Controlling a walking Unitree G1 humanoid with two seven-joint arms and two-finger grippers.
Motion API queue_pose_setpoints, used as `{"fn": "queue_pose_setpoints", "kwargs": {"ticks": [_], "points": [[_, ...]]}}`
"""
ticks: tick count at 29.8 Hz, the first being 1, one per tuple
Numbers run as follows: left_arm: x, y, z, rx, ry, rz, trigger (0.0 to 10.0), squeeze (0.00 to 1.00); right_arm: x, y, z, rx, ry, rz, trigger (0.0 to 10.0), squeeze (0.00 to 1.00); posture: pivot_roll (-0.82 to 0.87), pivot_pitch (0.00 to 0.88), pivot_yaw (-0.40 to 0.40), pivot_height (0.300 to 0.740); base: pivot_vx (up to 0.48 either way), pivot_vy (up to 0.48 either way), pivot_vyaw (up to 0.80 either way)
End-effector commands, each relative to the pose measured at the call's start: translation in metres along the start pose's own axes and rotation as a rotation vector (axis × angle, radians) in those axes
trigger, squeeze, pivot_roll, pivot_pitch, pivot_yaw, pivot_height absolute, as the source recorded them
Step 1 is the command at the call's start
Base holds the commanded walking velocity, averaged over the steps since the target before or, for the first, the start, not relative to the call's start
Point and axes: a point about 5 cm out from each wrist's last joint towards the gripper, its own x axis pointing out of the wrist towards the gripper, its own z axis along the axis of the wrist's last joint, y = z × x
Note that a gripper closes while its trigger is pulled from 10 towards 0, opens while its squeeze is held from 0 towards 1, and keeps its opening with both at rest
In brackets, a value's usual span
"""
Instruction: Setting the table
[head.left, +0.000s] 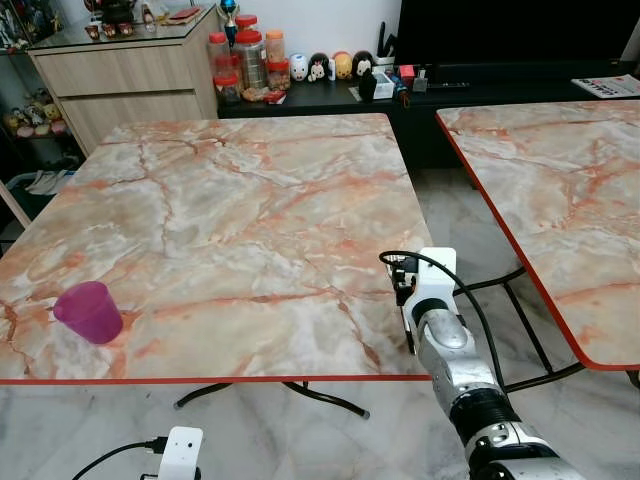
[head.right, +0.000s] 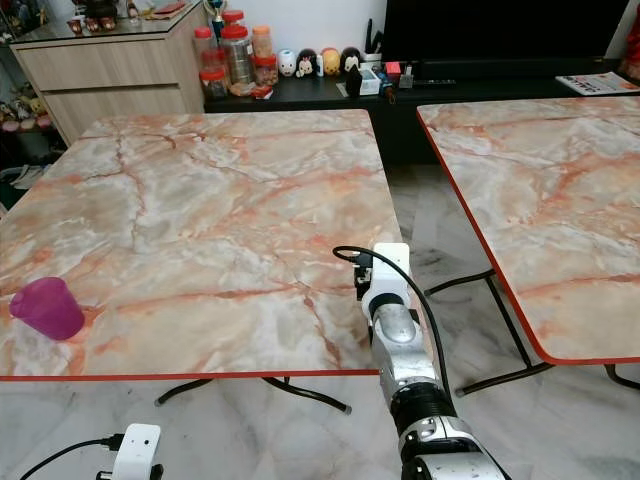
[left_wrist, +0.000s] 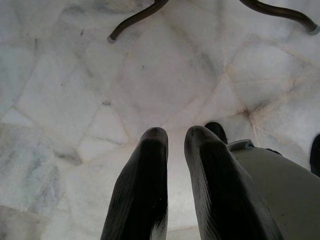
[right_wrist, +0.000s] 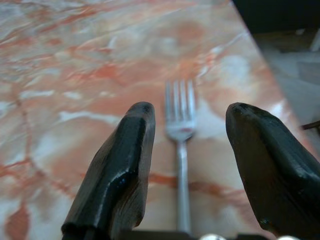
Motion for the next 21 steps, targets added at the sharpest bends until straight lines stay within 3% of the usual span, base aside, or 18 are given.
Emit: {"fn": "queue_pose_setpoints", "kwargs": {"ticks": [1, 8, 21], "points": [[0.000, 0.001, -0.002, 0.000, 0.010, 0.001, 10.0, 0.00, 0.002, 0.007, 0.004, -0.004, -0.003, 0.022, 10.0, 0.00, 0.01, 0.000, 0.040, 0.740, 0.000, 0.000, 0.00], [-0.001, 0.000, -0.003, -0.002, 0.012, -0.003, 10.0, 0.00, -0.001, 0.014, -0.011, -0.003, 0.054, 0.036, 10.0, 0.00, 0.00, 0.000, 0.042, 0.740, 0.000, 0.000, 0.00], [-0.001, -0.001, -0.005, -0.003, 0.014, -0.007, 10.0, 0.00, 0.001, 0.006, -0.011, 0.002, 0.056, -0.012, 10.0, 0.00, 0.00, 0.000, 0.040, 0.740, 0.000, 0.000, 0.00]]}}
